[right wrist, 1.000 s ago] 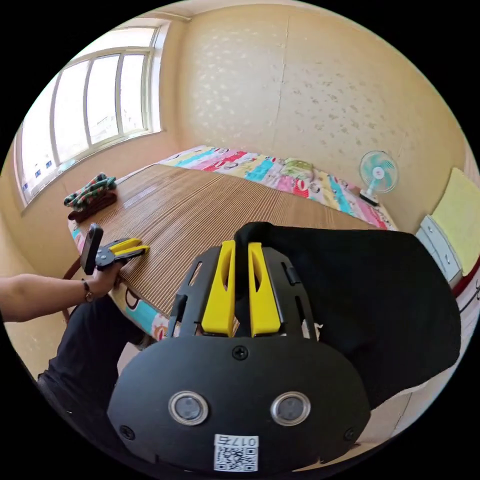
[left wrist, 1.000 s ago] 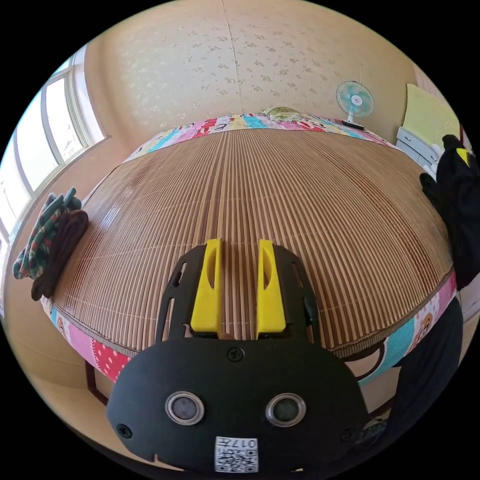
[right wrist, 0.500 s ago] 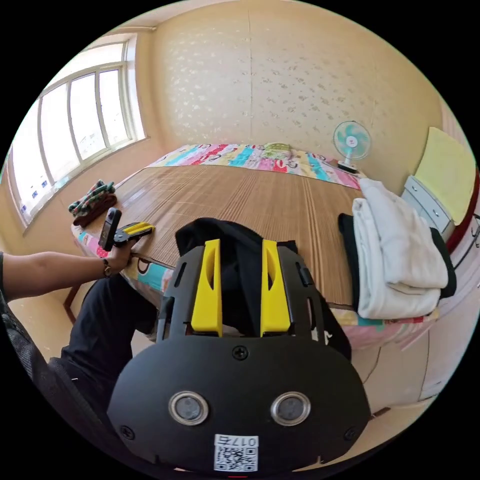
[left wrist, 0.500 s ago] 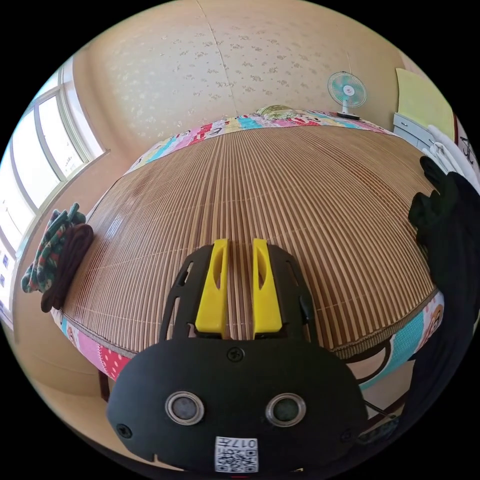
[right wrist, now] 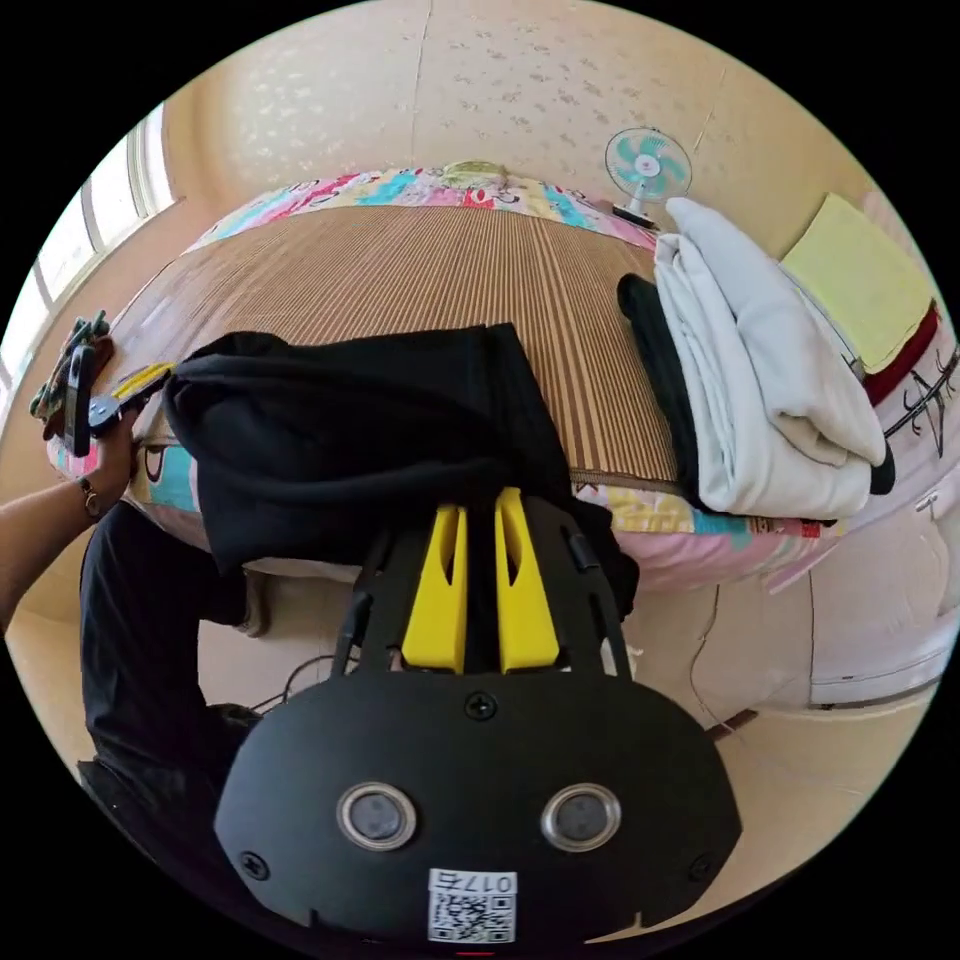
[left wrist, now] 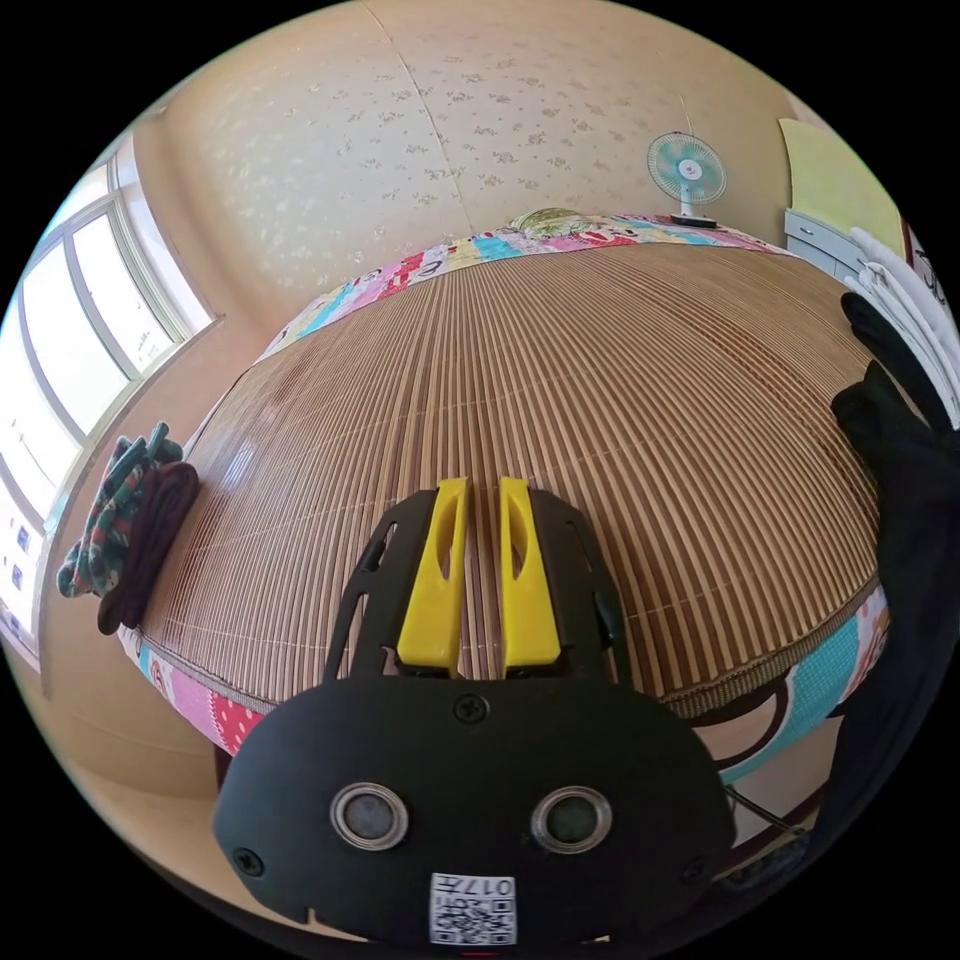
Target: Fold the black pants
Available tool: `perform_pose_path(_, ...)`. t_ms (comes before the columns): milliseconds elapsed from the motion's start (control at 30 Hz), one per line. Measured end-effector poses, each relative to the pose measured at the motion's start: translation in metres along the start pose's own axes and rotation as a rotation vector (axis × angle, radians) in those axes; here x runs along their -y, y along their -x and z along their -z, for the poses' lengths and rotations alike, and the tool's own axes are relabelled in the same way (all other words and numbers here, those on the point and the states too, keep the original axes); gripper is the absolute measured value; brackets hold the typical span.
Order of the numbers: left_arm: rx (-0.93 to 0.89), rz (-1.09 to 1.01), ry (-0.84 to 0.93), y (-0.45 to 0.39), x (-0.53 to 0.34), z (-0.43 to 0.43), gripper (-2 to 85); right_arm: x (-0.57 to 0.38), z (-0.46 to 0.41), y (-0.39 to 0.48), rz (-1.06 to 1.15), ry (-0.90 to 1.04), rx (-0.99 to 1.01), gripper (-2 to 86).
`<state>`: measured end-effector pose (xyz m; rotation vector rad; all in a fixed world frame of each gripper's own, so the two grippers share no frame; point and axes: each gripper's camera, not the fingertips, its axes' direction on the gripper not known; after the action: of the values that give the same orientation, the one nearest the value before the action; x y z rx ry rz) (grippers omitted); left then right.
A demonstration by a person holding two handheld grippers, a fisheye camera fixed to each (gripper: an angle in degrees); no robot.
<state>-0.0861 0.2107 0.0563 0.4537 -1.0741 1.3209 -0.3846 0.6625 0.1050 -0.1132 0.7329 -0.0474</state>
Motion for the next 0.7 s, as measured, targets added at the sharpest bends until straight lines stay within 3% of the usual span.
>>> perform_pose_path(100, 0.000, -0.003, -0.001, -0.002, -0.005, -0.001, 5.8, 0.034, 0.055, -0.024, -0.118, -0.232, 0.227, 4.3)
perform_pose_path(200, -0.001, -0.004, 0.000, -0.003, -0.009, -0.003, 5.7, 0.073, 0.105, 0.016, 0.049, -0.457, 0.363, 4.3)
perform_pose_path(300, 0.000, -0.004, 0.000, -0.004, -0.014, -0.004, 5.7, 0.104, 0.131, 0.075, 0.312, -0.647, 0.669, 4.9)
perform_pose_path(333, 0.001, -0.004, 0.000, -0.004, -0.014, -0.005, 5.7, 0.121, 0.125, 0.099, 0.426, -0.628, 0.774, 5.3)
perform_pose_path(400, 0.002, -0.003, 0.000, -0.006, -0.017, -0.006, 5.7, 0.149, 0.096, 0.138, 0.491, -0.484, 0.786, 5.9)
perform_pose_path(533, -0.001, -0.001, -0.002, -0.008, -0.022, -0.009, 5.7, 0.161, -0.011, 0.184, 0.325, -0.033, 0.527, 4.2)
perform_pose_path(700, 0.025, -0.018, -0.006, -0.018, -0.027, -0.016, 5.1, 0.092, -0.025, 0.118, 0.178, -0.131, 0.557, 4.3)
